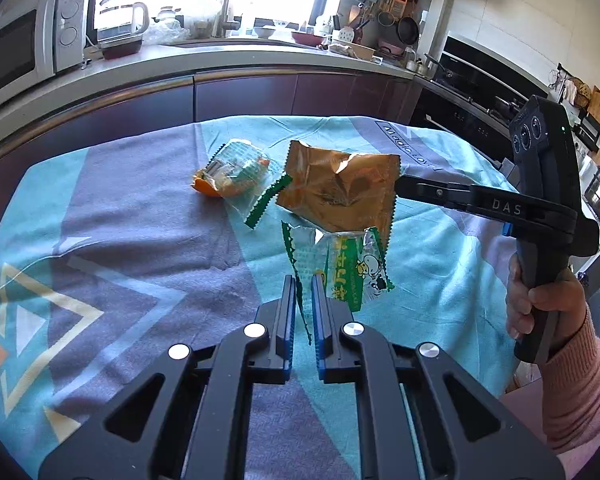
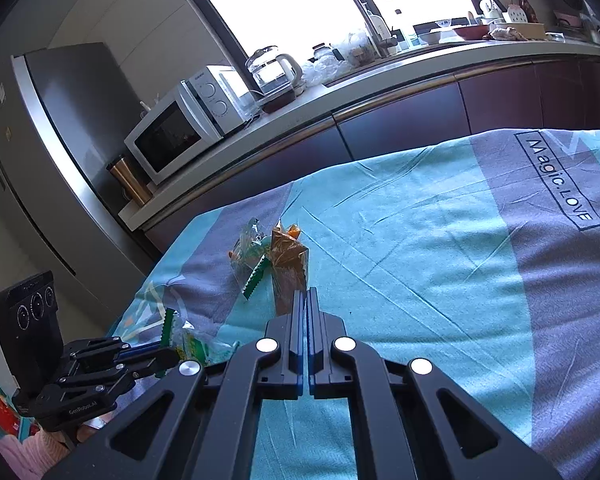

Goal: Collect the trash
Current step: 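Close the left gripper on a clear green-printed wrapper and lift it, then grasp a second clear wrapper with the right gripper while the left holds its wrapper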

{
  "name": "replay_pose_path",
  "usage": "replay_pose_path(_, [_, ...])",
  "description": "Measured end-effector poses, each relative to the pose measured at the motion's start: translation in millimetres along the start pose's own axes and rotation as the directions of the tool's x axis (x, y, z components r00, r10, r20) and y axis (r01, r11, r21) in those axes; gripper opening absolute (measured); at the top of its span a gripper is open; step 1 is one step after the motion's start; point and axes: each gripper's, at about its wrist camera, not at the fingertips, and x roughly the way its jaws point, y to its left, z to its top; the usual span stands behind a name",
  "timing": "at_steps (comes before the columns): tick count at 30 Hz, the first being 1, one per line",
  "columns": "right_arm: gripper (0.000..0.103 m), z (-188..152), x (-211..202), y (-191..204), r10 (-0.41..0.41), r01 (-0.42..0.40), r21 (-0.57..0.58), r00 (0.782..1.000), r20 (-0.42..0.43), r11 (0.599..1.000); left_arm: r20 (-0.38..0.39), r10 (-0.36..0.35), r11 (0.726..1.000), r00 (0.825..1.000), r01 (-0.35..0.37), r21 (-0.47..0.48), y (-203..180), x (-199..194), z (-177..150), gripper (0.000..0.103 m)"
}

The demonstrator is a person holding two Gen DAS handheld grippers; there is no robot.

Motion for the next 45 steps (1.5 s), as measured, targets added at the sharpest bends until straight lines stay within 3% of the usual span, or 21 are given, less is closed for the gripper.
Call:
replay_pose_path(7, [0.000,-4,-14,5,0.023,-0.023,0.007,0.999,0.027,1.000,0.035,0.019,0.998,0.999,-0.017,-0.053,21,-26,-8,0.009])
replay_pose_path(11, [0.005,-7,2,0,0.048,-0.046,0.036,0.998,-0.041,0.998,0.039,0.023,0.997,0.999,-0.019,-0.080,32,-33,-14,0.009])
replay_pose_path(13, [0.017,-8,11,-1,0.026,-0.024,0.046,0.998,-0.057,0.999,0.035,0.022,0.996,0.999,-0.019,-0.092,36,-34,-16,0.009])
replay_pose_path(15, [0.038,-7,17,-1,-0.010,0.012,0.039,0.998,-0.059,0.999,0.032,0.022,0.995,0.999,-0.019,-0.098,39,-34,-19,0.009])
replay_pose_path(17, [0.048,-5,22,2,-0.059,0.060,0.015,0.997,-0.058,0.998,0.031,0.023,0.995,0.999,-0.020,-0.102,40,-36,-22,0.009])
replay_pose_path(20, [0.055,0,31,9,-0.133,0.131,-0.043,0.990,-0.056,0.991,0.034,0.023,0.993,0.999,-0.019,-0.114,42,-37,-24,0.009])
replay_pose_path(23, [0.059,4,40,15,-0.149,0.144,-0.076,0.987,-0.066,0.987,0.032,0.022,0.993,0.999,-0.018,-0.119,44,-36,-23,0.009])
replay_pose_path(31, [0.059,22,67,41,-0.041,0.032,-0.103,0.996,-0.084,0.994,0.035,0.025,0.990,0.999,-0.020,-0.137,48,-36,-25,0.009])
replay_pose_path(37, [0.058,30,103,51,-0.024,0.009,-0.104,0.990,-0.141,0.995,0.042,0.034,0.988,0.999,-0.027,-0.149,53,-41,-27,0.009])
replay_pose_path(40, [0.048,31,111,49,0.003,-0.015,-0.071,0.987,-0.161,0.997,0.043,0.039,0.986,0.998,-0.031,-0.162,58,-43,-29,0.009])
replay_pose_path(42, [0.026,31,114,47,0.014,-0.024,-0.060,0.985,-0.171,0.998,0.043,0.042,0.985,0.998,-0.034,-0.171,62,-44,-31,0.009])
replay_pose_path(45, [0.021,29,114,49,0.018,-0.029,-0.061,0.985,-0.170,0.998,0.045,0.043,0.982,0.998,-0.034,-0.184,67,-45,-33,0.009])
